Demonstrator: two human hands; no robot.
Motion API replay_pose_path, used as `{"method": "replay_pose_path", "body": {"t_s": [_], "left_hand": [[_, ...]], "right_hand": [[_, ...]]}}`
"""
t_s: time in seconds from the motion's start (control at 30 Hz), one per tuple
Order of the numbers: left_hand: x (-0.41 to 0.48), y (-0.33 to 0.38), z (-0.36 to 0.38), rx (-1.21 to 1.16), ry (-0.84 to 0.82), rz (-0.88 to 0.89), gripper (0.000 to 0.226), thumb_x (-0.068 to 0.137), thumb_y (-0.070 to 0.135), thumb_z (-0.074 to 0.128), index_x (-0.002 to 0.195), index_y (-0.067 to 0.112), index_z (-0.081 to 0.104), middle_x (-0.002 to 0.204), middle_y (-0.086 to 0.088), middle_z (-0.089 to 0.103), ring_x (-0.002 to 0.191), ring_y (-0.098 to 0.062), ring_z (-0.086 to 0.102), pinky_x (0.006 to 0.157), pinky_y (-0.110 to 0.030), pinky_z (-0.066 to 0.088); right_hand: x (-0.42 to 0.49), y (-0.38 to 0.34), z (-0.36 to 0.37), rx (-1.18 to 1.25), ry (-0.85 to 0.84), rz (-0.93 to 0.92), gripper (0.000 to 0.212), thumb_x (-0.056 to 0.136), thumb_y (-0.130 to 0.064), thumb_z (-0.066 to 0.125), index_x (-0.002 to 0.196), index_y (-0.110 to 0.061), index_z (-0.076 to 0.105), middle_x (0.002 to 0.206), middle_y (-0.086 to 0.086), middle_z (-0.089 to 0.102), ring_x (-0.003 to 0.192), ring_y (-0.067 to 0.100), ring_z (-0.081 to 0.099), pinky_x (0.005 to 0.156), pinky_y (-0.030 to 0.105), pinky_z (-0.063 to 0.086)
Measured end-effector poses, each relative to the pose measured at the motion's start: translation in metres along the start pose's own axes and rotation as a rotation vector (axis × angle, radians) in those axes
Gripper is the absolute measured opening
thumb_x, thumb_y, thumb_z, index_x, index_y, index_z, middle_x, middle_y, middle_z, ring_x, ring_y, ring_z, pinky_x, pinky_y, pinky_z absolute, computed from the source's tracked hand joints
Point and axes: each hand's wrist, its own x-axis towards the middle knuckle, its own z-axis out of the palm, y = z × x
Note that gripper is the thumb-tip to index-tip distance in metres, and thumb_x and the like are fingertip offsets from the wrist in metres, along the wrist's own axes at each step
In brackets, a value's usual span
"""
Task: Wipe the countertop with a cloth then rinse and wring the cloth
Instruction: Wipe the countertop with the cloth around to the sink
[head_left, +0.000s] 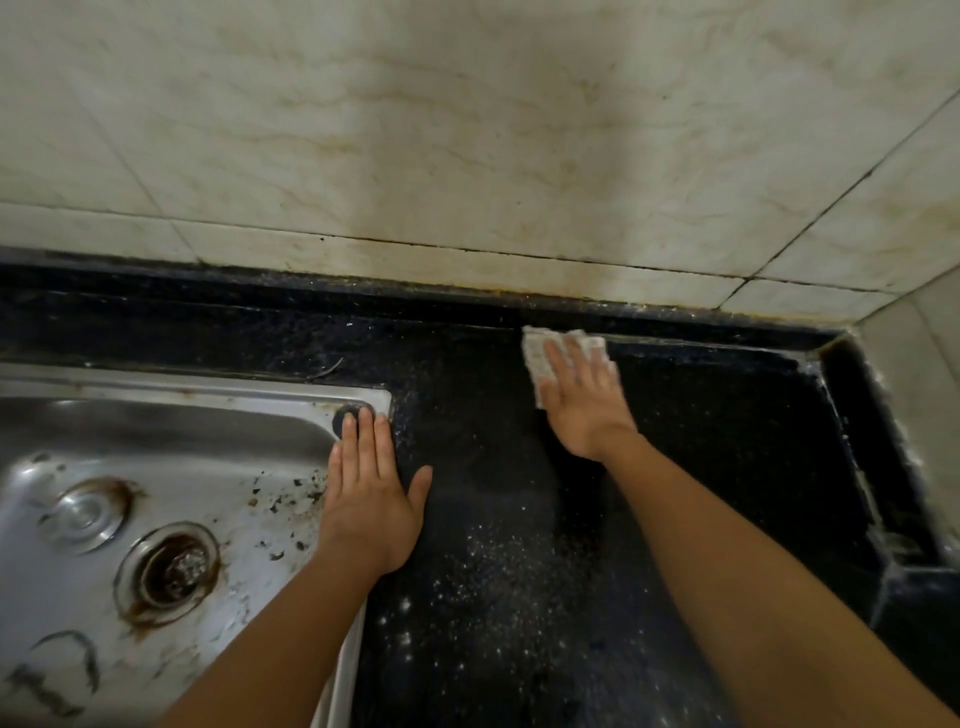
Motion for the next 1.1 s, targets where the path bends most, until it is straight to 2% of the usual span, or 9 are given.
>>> {"method": "replay_pose_path", "body": {"t_s": [0.07,0.2,0.3,0.53,0.7,0.87,1.1], "left_hand": [[0.000,0.001,-0.002,-0.009,-0.010,0.000,0.075,0.092,0.058,0.005,0.140,0.011,-0.028,0.152,-0.008,-0.030,0.137,-0.019,-0.033,0.115,-0.035,-0.016],[0.000,0.002,-0.003,-0.032,-0.017,0.000,0.075,0.094,0.057,0.008,0.141,0.010,-0.028,0.152,-0.008,-0.030,0.137,-0.019,-0.032,0.115,-0.035,-0.016],[0.000,0.002,-0.004,-0.017,-0.027,-0.004,0.076,0.094,0.057,0.008,0.143,0.008,-0.026,0.152,-0.009,-0.030,0.139,-0.020,-0.030,0.115,-0.035,-0.016],[0.001,0.001,-0.005,0.006,-0.085,-0.001,0.077,0.095,0.056,0.008,0.145,0.007,-0.023,0.153,-0.010,-0.029,0.140,-0.023,-0.030,0.114,-0.037,-0.017],[-0.009,-0.006,-0.004,-0.023,-0.096,0.044,0.072,0.095,0.054,0.005,0.147,0.009,-0.019,0.155,-0.007,-0.026,0.141,-0.021,-0.027,0.115,-0.039,-0.015],[-0.068,-0.010,0.008,-0.118,-0.028,0.084,0.076,0.091,0.055,0.000,0.149,0.007,-0.010,0.158,-0.009,-0.015,0.143,-0.018,-0.020,0.117,-0.040,-0.011],[-0.175,-0.016,0.025,-0.197,0.053,0.047,0.071,0.096,0.049,0.013,0.151,0.006,-0.001,0.159,-0.012,-0.007,0.146,-0.022,-0.010,0.117,-0.039,-0.007]], "right_hand": [[-0.006,0.037,-0.004,0.037,0.018,0.163,0.056,0.103,-0.043,0.011,0.153,-0.029,-0.009,0.161,0.002,-0.017,0.146,0.028,-0.020,0.116,0.041,-0.011],[-0.017,0.088,-0.011,0.142,0.051,0.490,0.059,0.102,-0.046,0.011,0.154,-0.026,-0.007,0.161,0.003,-0.016,0.146,0.028,-0.018,0.117,0.041,-0.010],[-0.021,0.089,-0.009,0.203,0.067,0.585,0.059,0.102,-0.045,0.012,0.154,-0.025,-0.006,0.161,0.004,-0.016,0.146,0.029,-0.020,0.116,0.042,-0.012],[-0.070,0.078,0.013,0.124,-0.017,0.370,0.058,0.102,-0.048,0.010,0.153,-0.030,-0.012,0.159,0.002,-0.022,0.144,0.026,-0.025,0.116,0.040,-0.014],[-0.141,0.107,0.022,0.122,-0.070,0.406,0.057,0.102,-0.047,0.011,0.152,-0.033,-0.011,0.160,-0.002,-0.021,0.145,0.023,-0.024,0.116,0.039,-0.012],[-0.215,0.119,0.041,0.135,-0.101,0.438,0.056,0.102,-0.048,0.011,0.152,-0.035,-0.011,0.159,-0.004,-0.021,0.144,0.021,-0.025,0.116,0.039,-0.013],[-0.294,0.123,0.069,0.133,-0.094,0.371,0.057,0.102,-0.045,0.014,0.152,-0.032,-0.010,0.159,-0.004,-0.022,0.143,0.020,-0.028,0.118,0.041,-0.012]]}}
